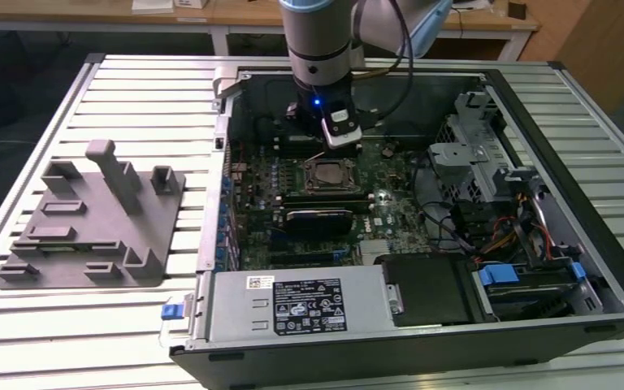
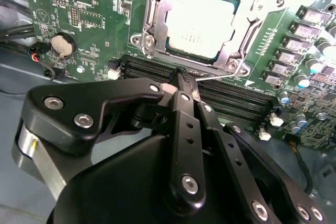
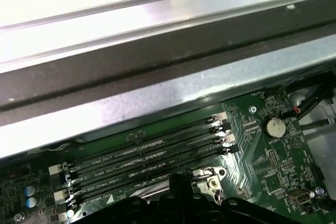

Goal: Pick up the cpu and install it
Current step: 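Install the first cpu locking lever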

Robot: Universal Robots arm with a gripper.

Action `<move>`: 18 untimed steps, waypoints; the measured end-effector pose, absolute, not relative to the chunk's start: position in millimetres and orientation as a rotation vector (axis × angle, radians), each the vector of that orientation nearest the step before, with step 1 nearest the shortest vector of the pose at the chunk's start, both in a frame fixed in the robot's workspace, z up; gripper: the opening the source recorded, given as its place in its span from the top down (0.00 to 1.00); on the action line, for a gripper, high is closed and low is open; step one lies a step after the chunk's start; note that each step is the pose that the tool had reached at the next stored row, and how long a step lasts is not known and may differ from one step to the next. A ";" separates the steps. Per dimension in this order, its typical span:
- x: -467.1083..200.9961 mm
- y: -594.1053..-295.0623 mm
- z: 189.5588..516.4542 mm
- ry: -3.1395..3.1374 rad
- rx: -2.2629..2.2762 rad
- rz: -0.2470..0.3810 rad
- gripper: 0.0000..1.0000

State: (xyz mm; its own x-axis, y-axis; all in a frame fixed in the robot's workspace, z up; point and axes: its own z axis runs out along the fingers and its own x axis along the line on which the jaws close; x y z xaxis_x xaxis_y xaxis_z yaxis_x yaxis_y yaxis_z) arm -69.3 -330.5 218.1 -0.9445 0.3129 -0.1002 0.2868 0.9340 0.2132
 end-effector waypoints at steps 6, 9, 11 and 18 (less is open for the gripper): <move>-69.4 -330.4 216.6 2.962 0.425 0.300 0.89; -69.8 -330.4 216.4 2.962 0.419 0.300 0.89; -69.9 -330.4 216.3 2.962 0.417 0.300 0.89; -70.2 -330.4 215.5 2.962 0.407 0.301 0.89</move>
